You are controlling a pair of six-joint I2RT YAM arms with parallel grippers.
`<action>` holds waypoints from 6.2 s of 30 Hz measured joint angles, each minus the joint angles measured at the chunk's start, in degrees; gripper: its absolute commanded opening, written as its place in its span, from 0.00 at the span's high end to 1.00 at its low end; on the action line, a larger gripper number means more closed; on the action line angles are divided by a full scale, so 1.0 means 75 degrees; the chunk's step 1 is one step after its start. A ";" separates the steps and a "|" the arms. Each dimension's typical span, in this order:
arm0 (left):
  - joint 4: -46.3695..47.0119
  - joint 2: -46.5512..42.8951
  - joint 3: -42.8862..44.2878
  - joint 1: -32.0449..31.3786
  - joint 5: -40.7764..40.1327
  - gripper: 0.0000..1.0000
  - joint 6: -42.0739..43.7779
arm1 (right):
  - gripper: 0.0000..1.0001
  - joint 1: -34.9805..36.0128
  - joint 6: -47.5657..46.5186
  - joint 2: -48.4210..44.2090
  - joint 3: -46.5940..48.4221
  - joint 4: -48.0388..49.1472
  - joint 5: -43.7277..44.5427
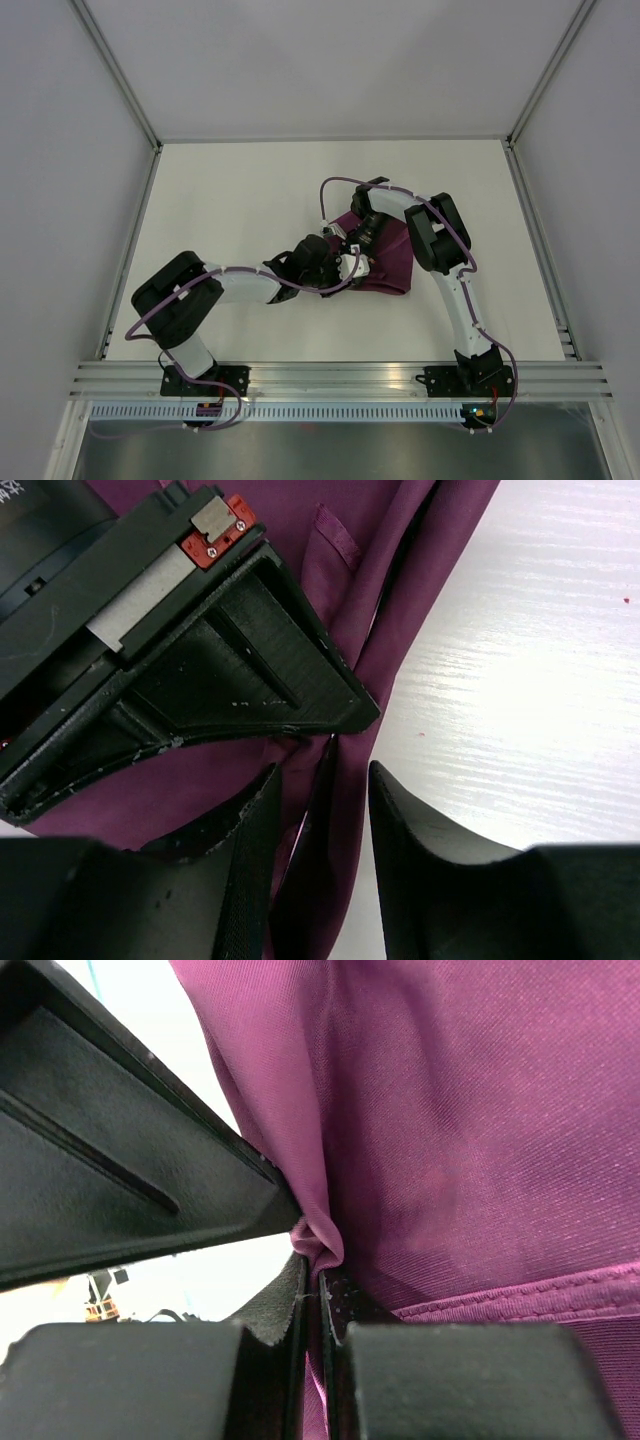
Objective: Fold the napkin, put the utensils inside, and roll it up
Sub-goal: Roll the napkin at the center of the board.
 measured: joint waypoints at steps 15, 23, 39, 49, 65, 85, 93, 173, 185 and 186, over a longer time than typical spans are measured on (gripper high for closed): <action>-0.0207 0.0090 0.0178 0.0000 -0.0020 0.17 0.0152 | 0.94 0.0000 0.0000 0.0061 0.0076 -0.0085 -0.0003; -0.0600 0.0545 0.0670 0.0000 0.0023 0.21 0.0286 | 0.94 -0.0003 0.0003 0.0079 0.0085 -0.0111 -0.0009; -0.0886 0.0909 0.1000 0.0041 0.0373 0.58 0.0329 | 0.95 -0.0035 -0.0003 0.0099 0.0085 -0.0166 -0.0003; -0.1352 0.0930 0.1209 0.0085 0.0892 0.98 0.0300 | 0.94 -0.0038 -0.0111 0.0099 0.0096 -0.0259 0.0055; -0.2139 0.1349 0.1888 0.0303 0.1824 0.98 -0.0061 | 0.57 -0.0055 -0.0140 -0.0044 0.0096 -0.0495 0.0189; -0.2518 0.2090 0.2448 0.0956 0.3687 0.98 -0.0991 | 0.48 -0.1119 0.0956 -0.1367 -0.0041 0.1655 -0.0207; -0.3025 0.2739 0.2999 0.1355 0.4826 0.98 -0.1594 | 0.48 -0.2157 0.1306 -0.4095 -0.2127 0.3378 -0.0361; -0.6618 0.4811 0.5435 0.1888 0.6554 0.98 -0.2541 | 0.54 -0.0391 -0.0408 -0.5123 -0.6137 0.5928 0.0866; -0.6333 0.4803 0.5371 0.1891 0.6516 0.87 -0.2850 | 0.73 -0.0921 -0.0192 -0.3923 -0.4992 0.4642 0.0041; -0.6251 0.4788 0.5330 0.1897 0.6516 0.84 -0.2923 | 0.74 -0.0965 -0.0204 -0.3826 -0.4899 0.4523 -0.0020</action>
